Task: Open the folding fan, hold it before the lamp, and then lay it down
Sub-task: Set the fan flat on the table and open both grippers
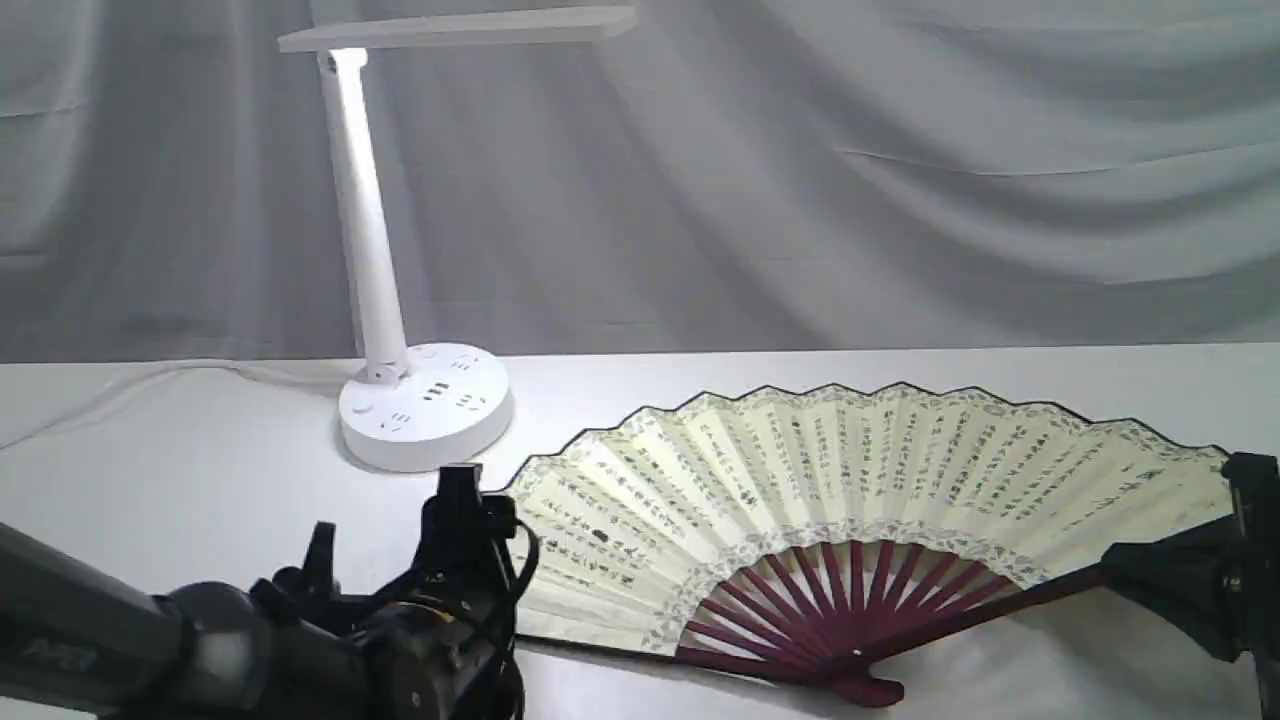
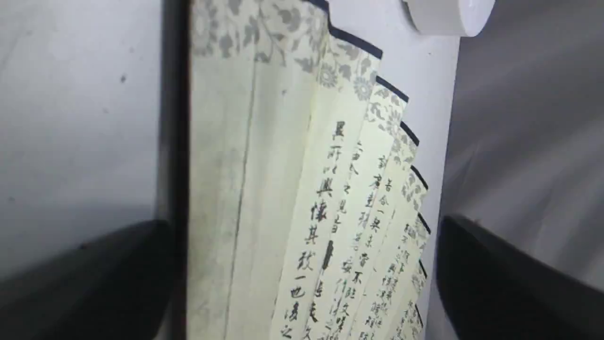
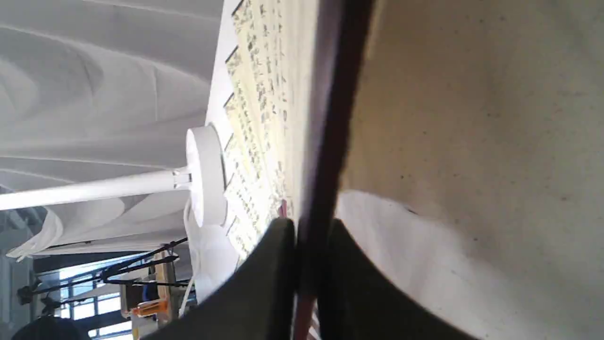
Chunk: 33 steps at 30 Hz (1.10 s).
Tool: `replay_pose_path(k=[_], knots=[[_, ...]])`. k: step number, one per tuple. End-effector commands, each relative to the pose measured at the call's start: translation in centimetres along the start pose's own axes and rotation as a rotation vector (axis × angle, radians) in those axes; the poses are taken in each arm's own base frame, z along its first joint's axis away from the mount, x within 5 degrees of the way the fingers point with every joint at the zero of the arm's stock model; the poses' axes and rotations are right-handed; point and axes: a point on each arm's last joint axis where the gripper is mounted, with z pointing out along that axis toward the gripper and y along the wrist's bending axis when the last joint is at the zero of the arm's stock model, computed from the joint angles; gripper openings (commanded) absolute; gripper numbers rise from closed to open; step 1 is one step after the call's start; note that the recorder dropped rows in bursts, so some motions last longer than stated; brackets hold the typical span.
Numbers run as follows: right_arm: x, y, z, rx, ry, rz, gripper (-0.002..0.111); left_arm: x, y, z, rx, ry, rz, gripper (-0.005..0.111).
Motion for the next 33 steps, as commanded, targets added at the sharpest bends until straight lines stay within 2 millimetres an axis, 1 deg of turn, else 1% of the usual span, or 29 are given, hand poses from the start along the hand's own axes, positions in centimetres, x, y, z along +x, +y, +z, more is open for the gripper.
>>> replay_pose_path(k=[1, 3, 7, 10, 12, 14, 17, 20, 24, 27, 30, 33], knots=[[-0.9, 0.1, -0.2, 0.018, -0.033, -0.034, 0.0, -0.8, -1.0, 0.0, -0.023, 0.035, 0.039, 0.077], [-1.4, 0.6, -0.1, -0.001, -0.036, -0.052, 0.0, -1.1, -1.4, -0.1, -0.032, 0.042, 0.037, 0.077], [-2.0, 1.3, -0.1, -0.036, -0.037, -0.078, 0.0, -1.9, -1.5, -0.3, -0.113, 0.066, 0.048, 0.076], [-2.0, 1.3, -0.1, -0.036, -0.037, -0.078, 0.0, -2.2, -1.9, -0.6, -0.15, 0.098, 0.102, 0.074], [-2.0, 1.3, -0.1, -0.032, -0.038, -0.078, 0.003, -2.5, -2.4, -0.8, -0.136, 0.103, 0.12, 0.074], [-2.0, 1.2, -0.1, -0.024, -0.042, -0.078, 0.008, -2.5, -2.8, -1.1, -0.125, 0.11, 0.135, 0.074], [-2.0, 1.2, -0.1, -0.022, -0.043, -0.079, 0.022, -2.5, -3.4, -1.5, -0.116, 0.119, 0.144, 0.074], [-2.0, 1.2, -0.1, -0.019, -0.044, -0.084, 0.034, -2.3, -3.7, -2.0, -0.123, 0.14, 0.197, 0.073], [-1.8, 1.1, -0.1, -0.006, -0.02, -0.099, 0.046, -2.3, -4.0, -2.5, -0.142, 0.166, 0.243, 0.073], [-1.6, 0.9, -0.1, 0.015, 0.009, -0.116, 0.051, -2.2, -4.3, -2.9, -0.138, 0.182, 0.288, 0.073], [-1.6, 0.7, -0.3, 0.078, 0.012, -0.091, 0.052, -2.1, -4.9, -3.4, -0.119, 0.195, 0.349, 0.073], [-1.8, 1.1, -0.8, 0.15, -0.018, -0.092, 0.052, -2.2, -5.3, -3.8, -0.119, 0.206, 0.351, 0.073]])
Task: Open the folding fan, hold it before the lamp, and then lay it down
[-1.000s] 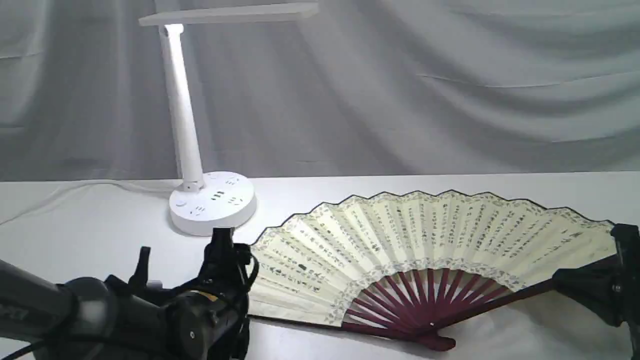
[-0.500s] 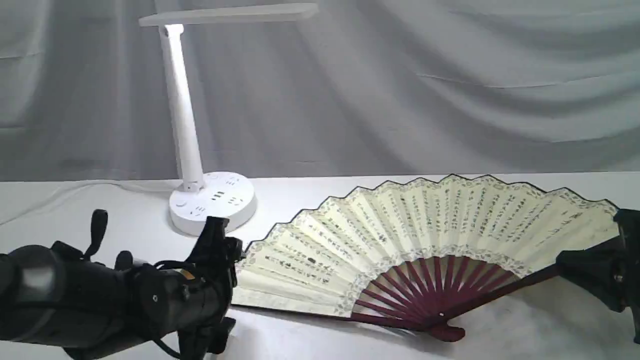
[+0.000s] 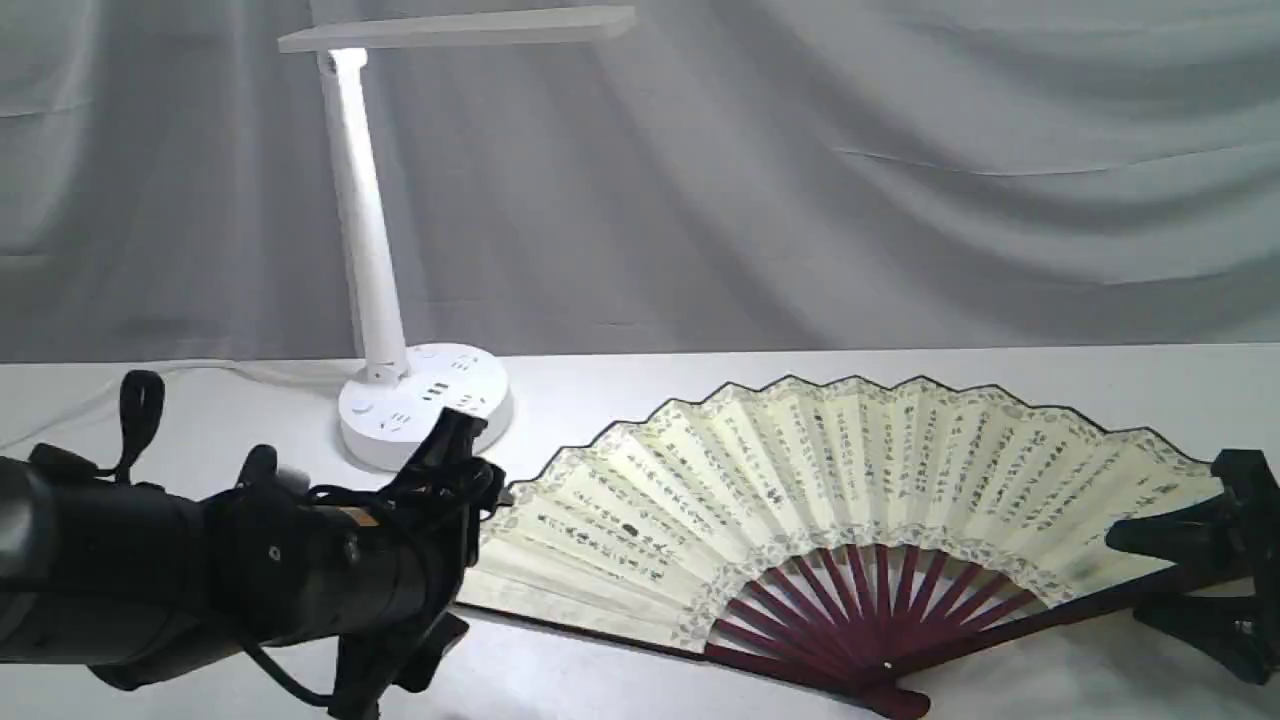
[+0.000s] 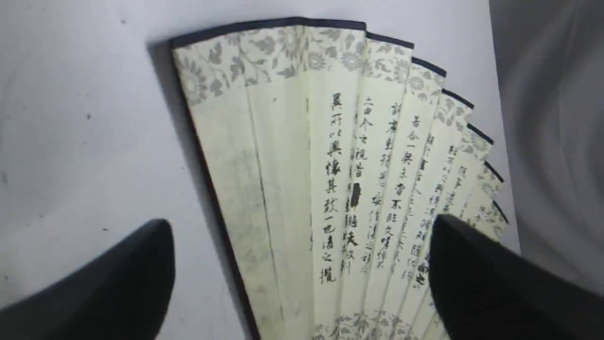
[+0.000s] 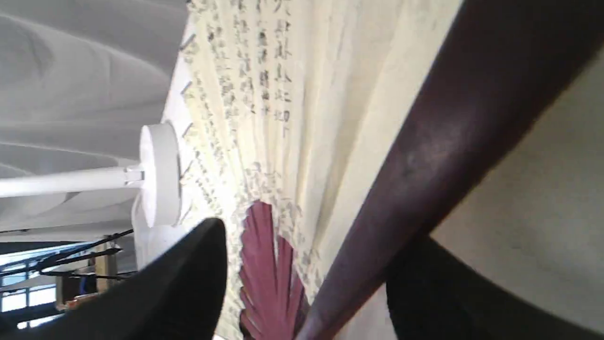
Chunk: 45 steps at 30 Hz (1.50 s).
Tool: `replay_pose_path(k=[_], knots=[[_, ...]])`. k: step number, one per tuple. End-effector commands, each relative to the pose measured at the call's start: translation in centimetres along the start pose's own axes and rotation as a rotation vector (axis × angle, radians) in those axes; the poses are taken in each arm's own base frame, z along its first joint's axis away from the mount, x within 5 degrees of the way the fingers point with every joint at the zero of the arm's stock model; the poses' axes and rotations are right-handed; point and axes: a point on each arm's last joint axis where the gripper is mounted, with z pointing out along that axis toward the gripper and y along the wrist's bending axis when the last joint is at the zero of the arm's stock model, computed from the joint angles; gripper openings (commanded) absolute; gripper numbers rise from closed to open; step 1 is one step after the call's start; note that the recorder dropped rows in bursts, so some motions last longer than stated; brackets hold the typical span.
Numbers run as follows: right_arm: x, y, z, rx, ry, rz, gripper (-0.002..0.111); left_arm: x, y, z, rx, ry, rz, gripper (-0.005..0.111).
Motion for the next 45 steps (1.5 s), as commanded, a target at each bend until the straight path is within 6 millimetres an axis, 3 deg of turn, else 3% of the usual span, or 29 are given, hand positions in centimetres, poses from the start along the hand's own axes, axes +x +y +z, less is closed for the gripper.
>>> replay_pose_path(k=[1, 10, 16, 20, 23, 32, 39, 45], knots=[[-0.6, 0.7, -1.1, 0.072, -0.046, -0.011, 0.052, -0.1, -0.6, -0.8, 0.002, 0.021, 0.029, 0.073], [-1.1, 3.1, -4.0, 0.238, -0.161, 0.015, 0.051, 0.7, 0.2, -1.1, -0.091, 0.117, 0.139, 0.07], [-0.1, 4.7, -5.4, 0.303, -0.099, -0.1, 0.051, 1.1, 0.8, -1.2, -0.143, 0.182, 0.236, 0.065], [1.1, 5.9, -6.0, 0.28, -0.006, -0.112, 0.051, 1.4, 0.9, -1.4, -0.19, 0.239, 0.287, 0.057], [2.1, 6.9, -6.0, 0.302, 0.051, -0.179, 0.05, 1.2, 0.4, -1.7, -0.249, 0.308, 0.356, 0.044], [6.3, 10.7, -4.2, 0.444, 0.198, -0.502, 0.041, -1.6, -0.7, -3.4, -0.444, 0.526, 0.657, 0.0], [8.4, 11.8, -4.2, 0.628, 0.259, -0.674, 0.039, -4.7, -1.3, -5.6, -0.606, 0.468, 0.982, 0.0], [8.5, 11.3, -5.2, 0.819, 0.266, -0.721, 0.039, -6.1, -2.5, -8.3, -0.633, 0.362, 1.178, 0.0]])
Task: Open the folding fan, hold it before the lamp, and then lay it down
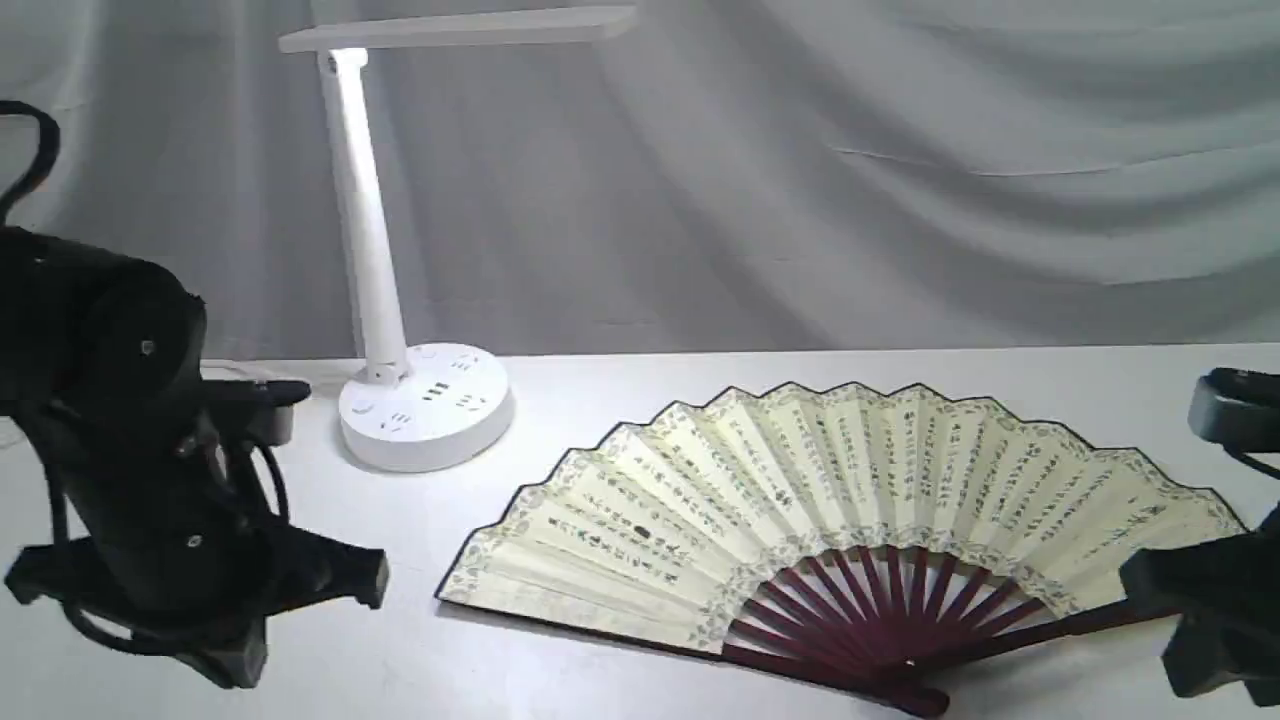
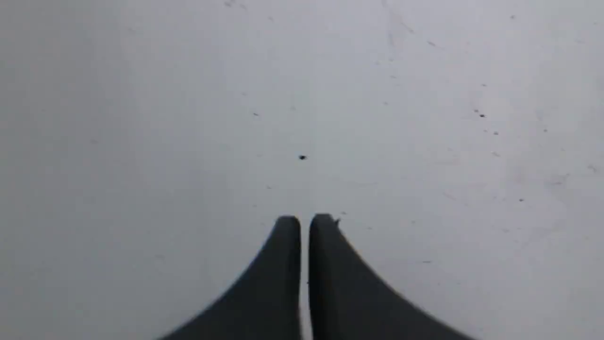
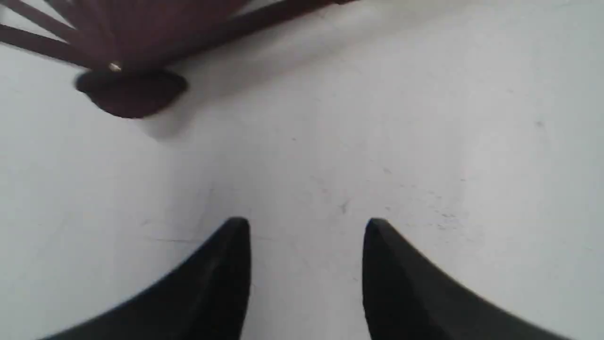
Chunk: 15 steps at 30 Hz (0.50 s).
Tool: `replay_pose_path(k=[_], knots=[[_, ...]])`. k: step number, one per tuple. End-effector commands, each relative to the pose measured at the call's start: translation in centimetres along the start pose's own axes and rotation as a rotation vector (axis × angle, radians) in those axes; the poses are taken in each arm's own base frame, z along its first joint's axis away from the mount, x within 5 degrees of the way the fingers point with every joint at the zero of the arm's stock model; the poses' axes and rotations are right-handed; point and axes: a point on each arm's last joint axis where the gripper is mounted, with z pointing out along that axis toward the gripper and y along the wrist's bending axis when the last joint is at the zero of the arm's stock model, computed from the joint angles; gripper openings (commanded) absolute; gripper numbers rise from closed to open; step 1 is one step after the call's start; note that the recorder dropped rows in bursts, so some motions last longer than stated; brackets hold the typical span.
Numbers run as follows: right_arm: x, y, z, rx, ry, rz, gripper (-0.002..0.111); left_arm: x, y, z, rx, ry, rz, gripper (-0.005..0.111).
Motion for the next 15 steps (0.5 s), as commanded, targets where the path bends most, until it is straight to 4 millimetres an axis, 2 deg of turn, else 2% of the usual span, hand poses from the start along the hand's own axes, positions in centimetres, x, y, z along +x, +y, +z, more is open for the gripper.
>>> replay_pose_path(k=[1, 6, 10, 15], knots=[[0.3, -0.7, -0.5, 0.102, 0.026, -0.048, 0.039, 0.0, 0.8, -2.0, -0.04, -0.061, 0.093, 0.0], [0.3, -1.0, -0.5, 0.125, 0.022, -0.071, 0.039, 0.4, 1.1, -3.2, -0.037, -0.078, 0.117, 0.0], [0.3, -1.0, -0.5, 0.125, 0.03, -0.07, 0.039, 0.4, 2.3, -3.0, 0.002, -0.04, 0.075, 0.0], [0.4, -1.0, -0.5, 0.124, 0.042, -0.073, 0.035, 0.2, 6.0, -2.6, 0.047, 0.023, -0.028, 0.0]])
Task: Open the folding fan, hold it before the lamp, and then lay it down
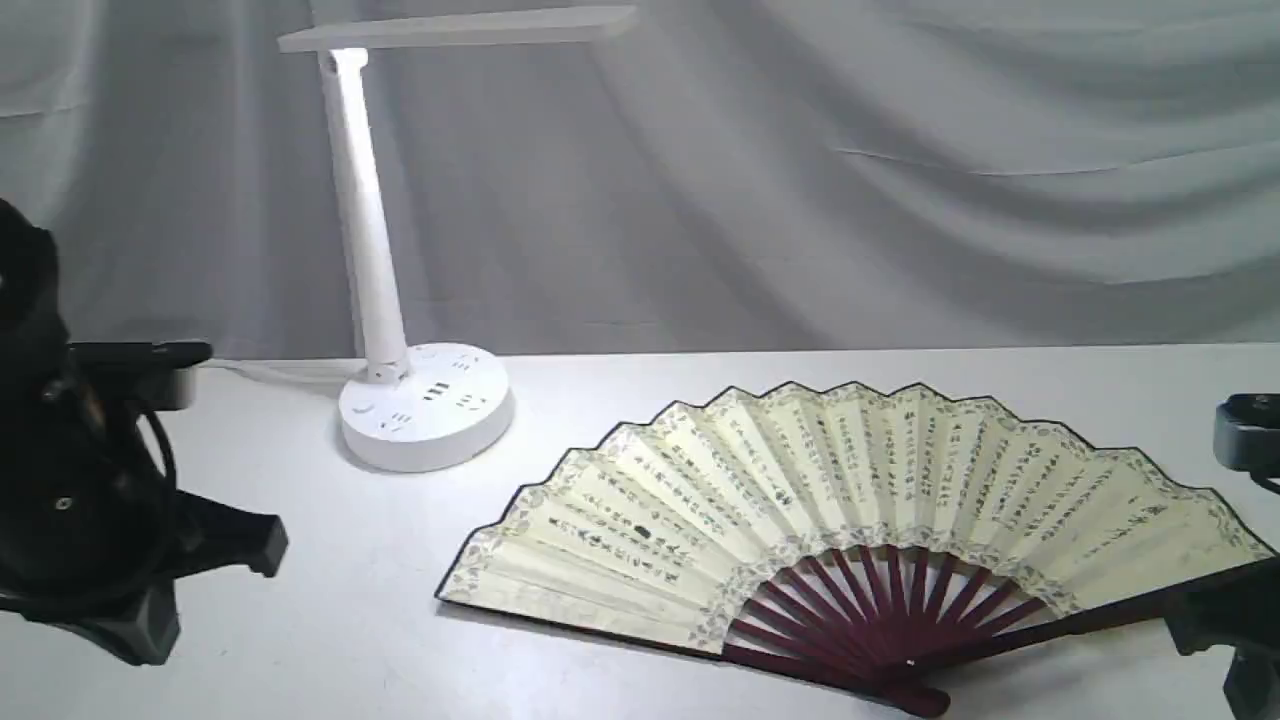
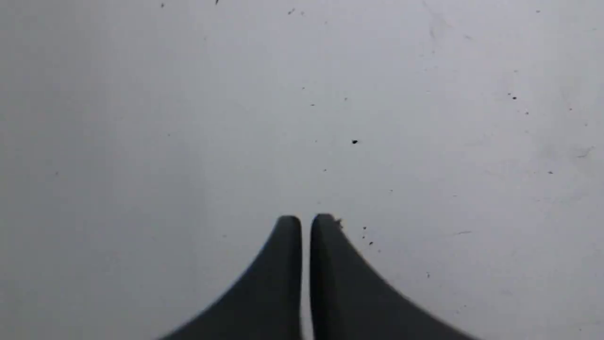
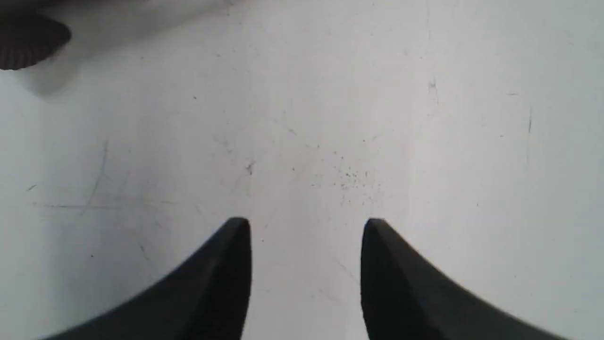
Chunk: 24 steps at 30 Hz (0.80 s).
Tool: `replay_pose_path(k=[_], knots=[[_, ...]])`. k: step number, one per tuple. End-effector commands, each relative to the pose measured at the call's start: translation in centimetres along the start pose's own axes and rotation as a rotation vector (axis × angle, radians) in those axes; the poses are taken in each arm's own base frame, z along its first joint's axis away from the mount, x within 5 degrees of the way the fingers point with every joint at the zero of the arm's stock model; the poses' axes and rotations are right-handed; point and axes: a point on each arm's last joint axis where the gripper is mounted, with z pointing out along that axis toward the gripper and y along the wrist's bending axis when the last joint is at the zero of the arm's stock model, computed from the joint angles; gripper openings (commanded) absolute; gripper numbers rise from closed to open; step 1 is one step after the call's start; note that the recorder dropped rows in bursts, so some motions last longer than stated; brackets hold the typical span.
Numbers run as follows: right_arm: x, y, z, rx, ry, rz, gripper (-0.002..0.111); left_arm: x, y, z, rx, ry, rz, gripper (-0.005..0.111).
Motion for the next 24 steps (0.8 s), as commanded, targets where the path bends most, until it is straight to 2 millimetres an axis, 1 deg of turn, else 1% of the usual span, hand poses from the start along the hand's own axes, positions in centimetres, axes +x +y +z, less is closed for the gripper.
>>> replay_pose_path(k=[1, 3, 6, 7, 11, 13, 16, 20, 24], knots=[[0.0, 0.0, -0.4, 0.009, -0.011, -0.011, 0.031, 0.1, 2.1, -0.2, 0.004, 0.031, -0.036, 0.0], [-0.1, -0.1, -0.4, 0.009, -0.016, -0.011, 0.02, 0.2, 3.0, -0.3, -0.015, 0.043, -0.044, 0.0], [-0.1, -0.1, -0.4, 0.01, -0.017, -0.038, 0.002, 0.4, 3.5, -0.5, -0.046, 0.013, -0.006, 0.0], [-0.1, -0.1, -0.4, 0.01, -0.017, -0.04, 0.0, 0.5, 3.6, -0.6, -0.054, -0.006, 0.007, 0.0], [-0.1, -0.1, -0.4, 0.01, -0.017, -0.051, 0.0, 0.6, 3.9, -0.8, -0.025, -0.043, -0.011, 0.0], [-0.1, -0.1, -0.4, 0.01, -0.017, -0.059, 0.0, 0.6, 4.5, -0.8, 0.009, -0.04, -0.027, 0.0], [0.0, 0.0, -0.4, 0.009, -0.013, -0.058, 0.0, 0.6, 6.1, -0.9, 0.033, -0.037, -0.11, 0.0], [0.0, 0.0, -0.4, 0.009, -0.007, -0.058, 0.0, 0.7, 7.3, -1.1, 0.038, -0.038, -0.167, 0.0], [0.3, 0.0, -0.4, 0.005, 0.019, -0.067, 0.0, 0.9, 7.3, -1.8, 0.031, -0.058, -0.161, 0.0]])
